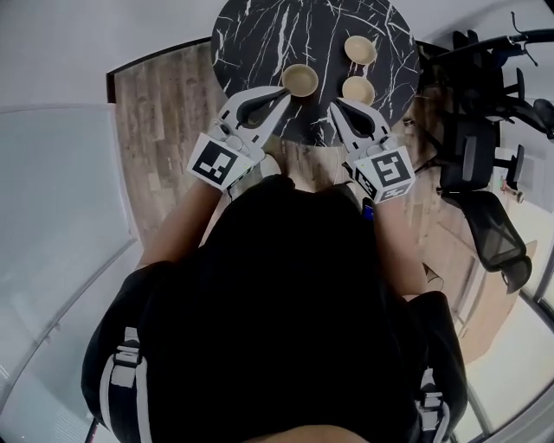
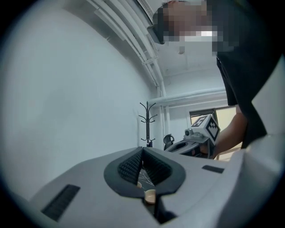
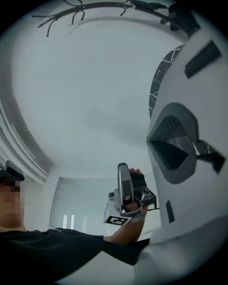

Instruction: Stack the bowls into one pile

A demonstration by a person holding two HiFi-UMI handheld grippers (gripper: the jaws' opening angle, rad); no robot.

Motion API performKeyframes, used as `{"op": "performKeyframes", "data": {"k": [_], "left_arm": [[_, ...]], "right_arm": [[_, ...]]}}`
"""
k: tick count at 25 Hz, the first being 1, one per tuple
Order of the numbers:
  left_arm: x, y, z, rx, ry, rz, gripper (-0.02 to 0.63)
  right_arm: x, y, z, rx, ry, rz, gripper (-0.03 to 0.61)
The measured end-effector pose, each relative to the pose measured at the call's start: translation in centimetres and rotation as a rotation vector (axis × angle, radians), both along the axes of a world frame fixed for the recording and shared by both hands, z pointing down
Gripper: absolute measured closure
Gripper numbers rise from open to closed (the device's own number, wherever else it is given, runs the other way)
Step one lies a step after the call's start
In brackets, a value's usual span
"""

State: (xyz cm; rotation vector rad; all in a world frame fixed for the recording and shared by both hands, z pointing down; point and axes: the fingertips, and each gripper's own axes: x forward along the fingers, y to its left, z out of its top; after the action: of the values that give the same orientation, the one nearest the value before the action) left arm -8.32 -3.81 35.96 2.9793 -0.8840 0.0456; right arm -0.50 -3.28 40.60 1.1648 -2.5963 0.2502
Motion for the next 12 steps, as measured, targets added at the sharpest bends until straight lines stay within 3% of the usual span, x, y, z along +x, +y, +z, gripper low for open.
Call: {"op": "performKeyframes", "data": {"k": [12], "left_arm": [[-1.0, -2.2, 2.1, 0.003, 0.018, 0.036, 0.609]], "right_arm": [[0.8, -3.5, 5.8, -0.096, 0.085, 0.059, 0.58]]}}
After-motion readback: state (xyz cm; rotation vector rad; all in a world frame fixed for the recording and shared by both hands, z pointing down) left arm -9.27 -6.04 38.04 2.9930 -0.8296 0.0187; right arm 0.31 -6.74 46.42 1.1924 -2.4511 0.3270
